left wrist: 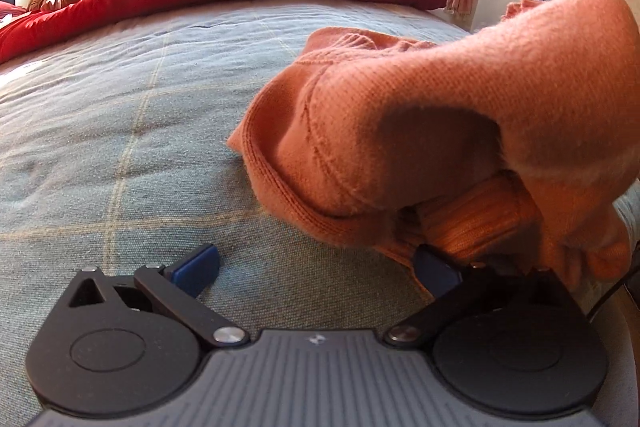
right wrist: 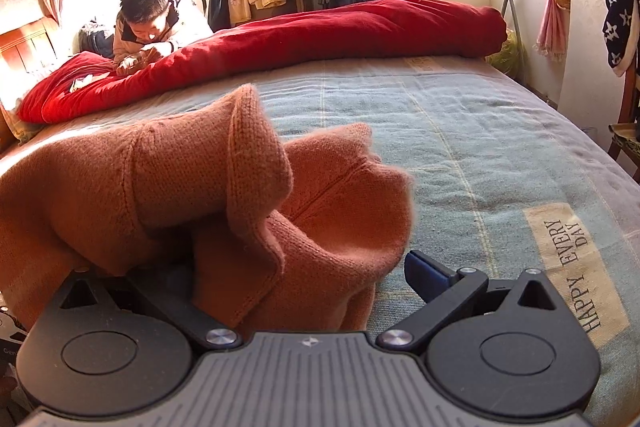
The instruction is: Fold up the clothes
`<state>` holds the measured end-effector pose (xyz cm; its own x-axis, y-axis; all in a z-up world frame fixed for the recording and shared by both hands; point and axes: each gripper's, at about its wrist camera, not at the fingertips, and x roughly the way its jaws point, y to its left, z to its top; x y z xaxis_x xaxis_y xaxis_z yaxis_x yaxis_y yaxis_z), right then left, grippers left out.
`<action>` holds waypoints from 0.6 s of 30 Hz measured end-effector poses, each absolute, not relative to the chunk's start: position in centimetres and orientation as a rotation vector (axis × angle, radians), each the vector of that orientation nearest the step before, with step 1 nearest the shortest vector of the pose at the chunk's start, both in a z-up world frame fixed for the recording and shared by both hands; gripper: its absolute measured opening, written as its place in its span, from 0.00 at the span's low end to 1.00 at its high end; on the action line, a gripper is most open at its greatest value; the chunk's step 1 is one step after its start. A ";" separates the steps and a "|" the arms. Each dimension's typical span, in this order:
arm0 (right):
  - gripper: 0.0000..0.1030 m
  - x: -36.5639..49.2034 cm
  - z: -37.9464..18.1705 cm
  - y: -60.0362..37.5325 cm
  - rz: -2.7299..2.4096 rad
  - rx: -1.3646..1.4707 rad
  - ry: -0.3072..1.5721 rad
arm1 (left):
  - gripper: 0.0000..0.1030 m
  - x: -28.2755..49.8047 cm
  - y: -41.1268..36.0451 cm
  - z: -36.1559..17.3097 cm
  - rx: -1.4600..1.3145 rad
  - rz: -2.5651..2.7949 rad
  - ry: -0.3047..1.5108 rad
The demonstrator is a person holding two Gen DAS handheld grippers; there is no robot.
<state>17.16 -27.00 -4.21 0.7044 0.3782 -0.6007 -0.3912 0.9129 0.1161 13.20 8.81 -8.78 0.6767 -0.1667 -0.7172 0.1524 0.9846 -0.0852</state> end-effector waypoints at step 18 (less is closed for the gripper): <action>1.00 20.4 -2.0 -23.7 0.368 -0.158 0.875 | 1.00 18.2 9.2 -7.8 0.100 -0.324 0.989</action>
